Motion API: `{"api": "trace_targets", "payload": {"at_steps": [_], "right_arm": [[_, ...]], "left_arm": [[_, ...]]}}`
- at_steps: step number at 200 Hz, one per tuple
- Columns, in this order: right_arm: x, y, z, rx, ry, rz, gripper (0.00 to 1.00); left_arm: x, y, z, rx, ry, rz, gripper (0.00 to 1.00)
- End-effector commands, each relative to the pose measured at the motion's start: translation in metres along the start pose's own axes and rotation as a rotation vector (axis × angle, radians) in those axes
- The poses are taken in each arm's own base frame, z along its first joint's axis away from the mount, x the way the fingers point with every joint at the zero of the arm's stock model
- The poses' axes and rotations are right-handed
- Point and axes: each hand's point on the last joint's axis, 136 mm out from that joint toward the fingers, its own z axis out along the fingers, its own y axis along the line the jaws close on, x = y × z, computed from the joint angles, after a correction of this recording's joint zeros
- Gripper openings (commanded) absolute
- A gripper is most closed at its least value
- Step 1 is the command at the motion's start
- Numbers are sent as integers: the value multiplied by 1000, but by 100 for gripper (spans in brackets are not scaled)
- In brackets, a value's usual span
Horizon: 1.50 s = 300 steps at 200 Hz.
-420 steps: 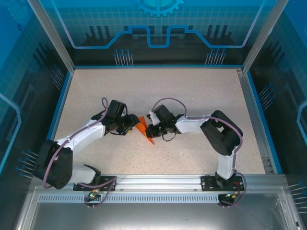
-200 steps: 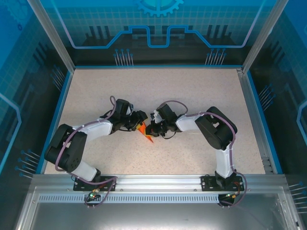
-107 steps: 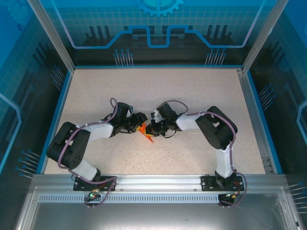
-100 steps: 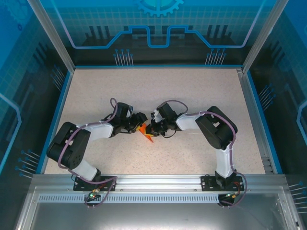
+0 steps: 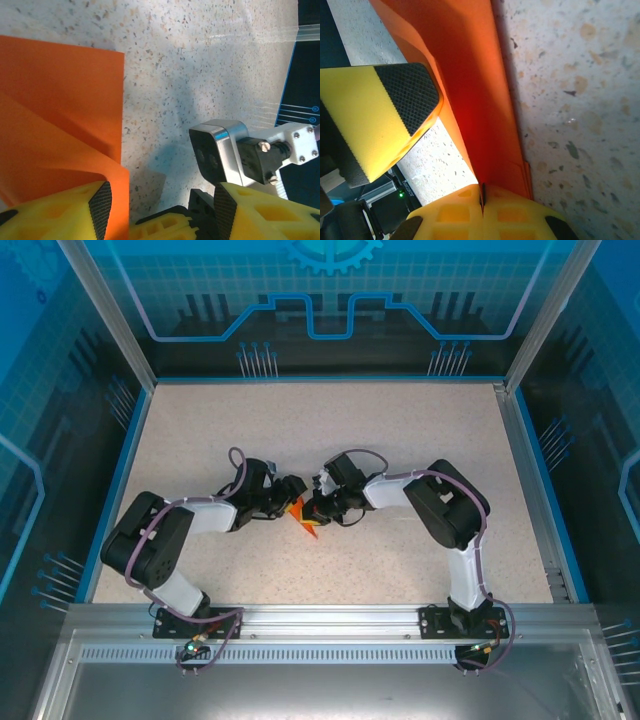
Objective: Fold a paper plane with a square sheet of paper (pick it up from the middle)
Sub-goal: Fold the wing for the fifth time at the center of the table.
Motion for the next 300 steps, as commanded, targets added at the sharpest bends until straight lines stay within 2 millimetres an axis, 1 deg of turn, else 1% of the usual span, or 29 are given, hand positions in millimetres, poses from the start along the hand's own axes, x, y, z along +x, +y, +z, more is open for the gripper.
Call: {"api": "trace_targets", "payload": {"at_steps": [1, 24, 55, 108, 115, 132, 163, 180, 197, 215, 239, 284, 300], "right_arm": [[3, -3, 3, 10, 38, 40, 0], [3, -3, 4, 10, 40, 47, 0], [5, -8, 5, 23, 43, 57, 1], [11, -22, 5, 56, 41, 87, 2], [12, -25, 5, 64, 40, 91, 0], [14, -32, 6, 85, 44, 100, 0], [16, -36, 6, 77, 48, 109, 0], [15, -34, 6, 64, 46, 111, 0], [13, -34, 6, 56, 41, 119, 0], [13, -34, 7, 40, 39, 132, 0], [14, -38, 9, 42, 40, 147, 0], [16, -43, 10, 48, 41, 159, 0], [16, -42, 9, 47, 38, 159, 0]], "left_arm": [[-8, 11, -2, -24, -56, -8, 60], [-10, 19, -4, -68, -68, -4, 60], [-11, 27, 3, -99, -58, -13, 60], [-8, 36, 9, -132, -28, -23, 60], [-9, 36, 9, -137, -27, -21, 60], [-9, 31, 7, -114, -21, -14, 61], [-12, -3, -6, -33, -4, 59, 65], [-13, -13, -15, -21, -14, 89, 66], [-14, -16, -21, -15, -23, 97, 67], [-14, -17, -21, -4, -21, 104, 68], [-13, -15, -16, -3, -9, 104, 68], [-17, -18, -5, 14, 1, 123, 68], [-18, -10, 1, -17, 11, 124, 69]]}}
